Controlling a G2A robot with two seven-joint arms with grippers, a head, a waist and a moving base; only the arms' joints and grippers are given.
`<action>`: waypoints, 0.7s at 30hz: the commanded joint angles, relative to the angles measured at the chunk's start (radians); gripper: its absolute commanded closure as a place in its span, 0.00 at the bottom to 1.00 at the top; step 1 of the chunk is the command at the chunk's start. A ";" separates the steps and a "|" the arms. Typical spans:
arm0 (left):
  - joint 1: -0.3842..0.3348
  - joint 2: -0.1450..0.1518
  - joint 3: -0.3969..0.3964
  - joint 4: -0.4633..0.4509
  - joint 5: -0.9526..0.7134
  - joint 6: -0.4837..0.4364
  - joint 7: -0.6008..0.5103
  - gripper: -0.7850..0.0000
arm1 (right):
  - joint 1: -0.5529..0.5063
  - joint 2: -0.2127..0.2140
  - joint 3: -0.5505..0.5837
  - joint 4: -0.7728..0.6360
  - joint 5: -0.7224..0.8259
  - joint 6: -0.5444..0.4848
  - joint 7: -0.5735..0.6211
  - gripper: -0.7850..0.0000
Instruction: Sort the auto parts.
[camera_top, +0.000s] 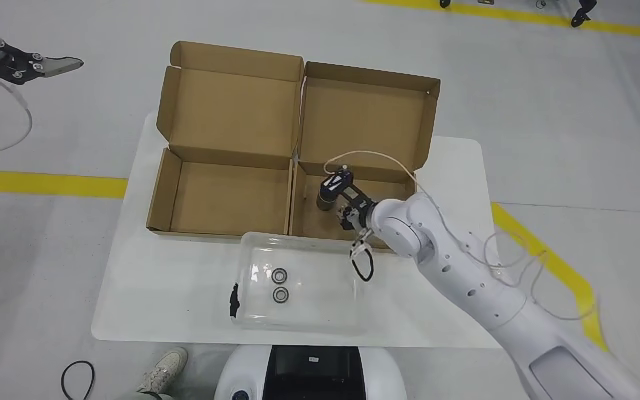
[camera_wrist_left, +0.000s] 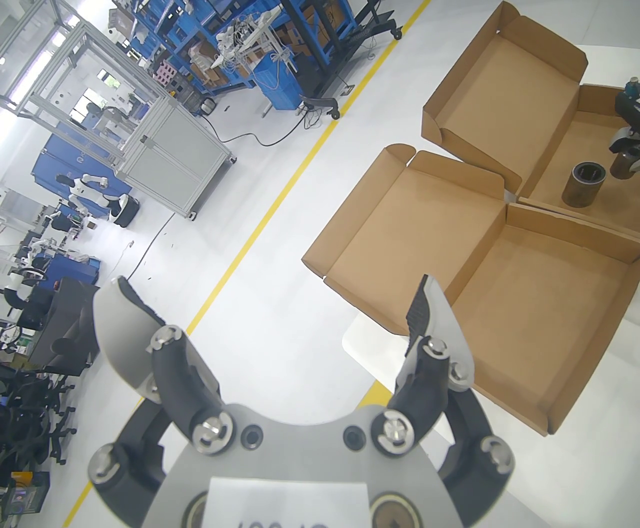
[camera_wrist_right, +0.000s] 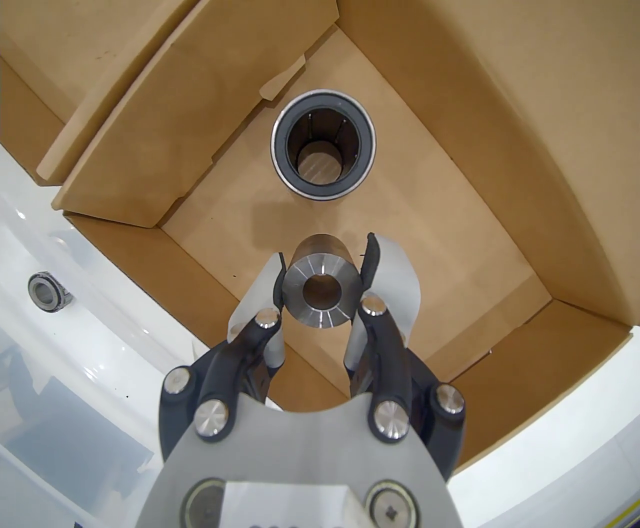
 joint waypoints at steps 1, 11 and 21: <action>0.000 0.000 0.000 0.000 0.000 0.000 0.000 0.00 | 0.003 -0.005 -0.003 0.015 -0.001 0.003 -0.002 0.85; 0.000 0.000 0.000 0.000 0.000 0.000 0.000 0.00 | 0.024 -0.034 -0.020 0.083 0.002 0.001 -0.010 0.11; 0.000 0.000 0.000 0.000 0.000 0.000 0.000 0.00 | -0.001 -0.030 0.027 0.022 -0.043 0.012 -0.008 0.00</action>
